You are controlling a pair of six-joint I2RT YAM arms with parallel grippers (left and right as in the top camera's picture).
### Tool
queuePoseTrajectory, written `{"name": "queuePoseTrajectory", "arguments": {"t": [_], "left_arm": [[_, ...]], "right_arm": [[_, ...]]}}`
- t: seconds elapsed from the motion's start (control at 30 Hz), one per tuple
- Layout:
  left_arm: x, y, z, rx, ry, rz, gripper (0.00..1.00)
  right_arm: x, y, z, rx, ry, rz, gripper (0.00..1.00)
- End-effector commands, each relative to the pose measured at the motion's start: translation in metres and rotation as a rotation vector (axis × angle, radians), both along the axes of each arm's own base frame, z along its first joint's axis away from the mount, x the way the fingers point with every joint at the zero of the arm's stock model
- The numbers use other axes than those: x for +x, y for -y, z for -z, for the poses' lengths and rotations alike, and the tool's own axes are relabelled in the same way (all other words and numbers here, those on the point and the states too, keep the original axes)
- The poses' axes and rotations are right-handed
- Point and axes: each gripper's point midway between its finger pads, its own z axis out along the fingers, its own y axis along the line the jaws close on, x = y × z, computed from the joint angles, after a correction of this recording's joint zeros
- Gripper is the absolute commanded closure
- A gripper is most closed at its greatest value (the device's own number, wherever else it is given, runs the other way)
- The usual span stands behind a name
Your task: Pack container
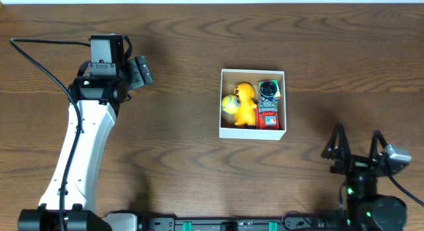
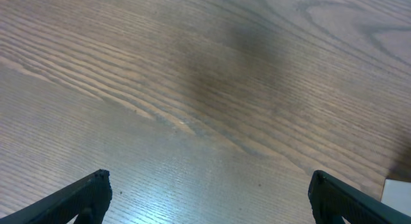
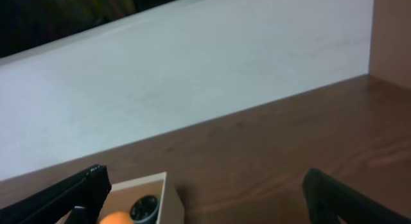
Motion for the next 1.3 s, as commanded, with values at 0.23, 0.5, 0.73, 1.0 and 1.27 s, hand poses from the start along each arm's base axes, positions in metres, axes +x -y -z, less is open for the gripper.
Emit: {"name": "queuePoseTrajectory", "arguments": {"t": [0.23, 0.5, 0.73, 1.0, 1.27], "left_arm": [[-0.001, -0.004, -0.006, 0.013, 0.014, -0.012, 0.02], [-0.001, -0.004, -0.007, 0.013, 0.014, -0.012, 0.02], [-0.001, -0.004, -0.007, 0.013, 0.014, -0.012, 0.02], [-0.001, -0.004, -0.007, 0.013, 0.014, -0.012, 0.02], [-0.001, -0.004, -0.006, 0.013, 0.014, -0.012, 0.02]], "right_arm": [[0.026, -0.001, 0.057, 0.017, 0.001, -0.003, 0.01], [0.03, -0.001, 0.072, -0.019, -0.015, -0.001, 0.01], [0.032, -0.004, 0.084, -0.095, -0.046, -0.017, 0.01], [0.032, -0.008, 0.098, -0.154, -0.091, -0.038, 0.01], [0.032, -0.007, 0.098, -0.161, -0.092, -0.038, 0.01]]}}
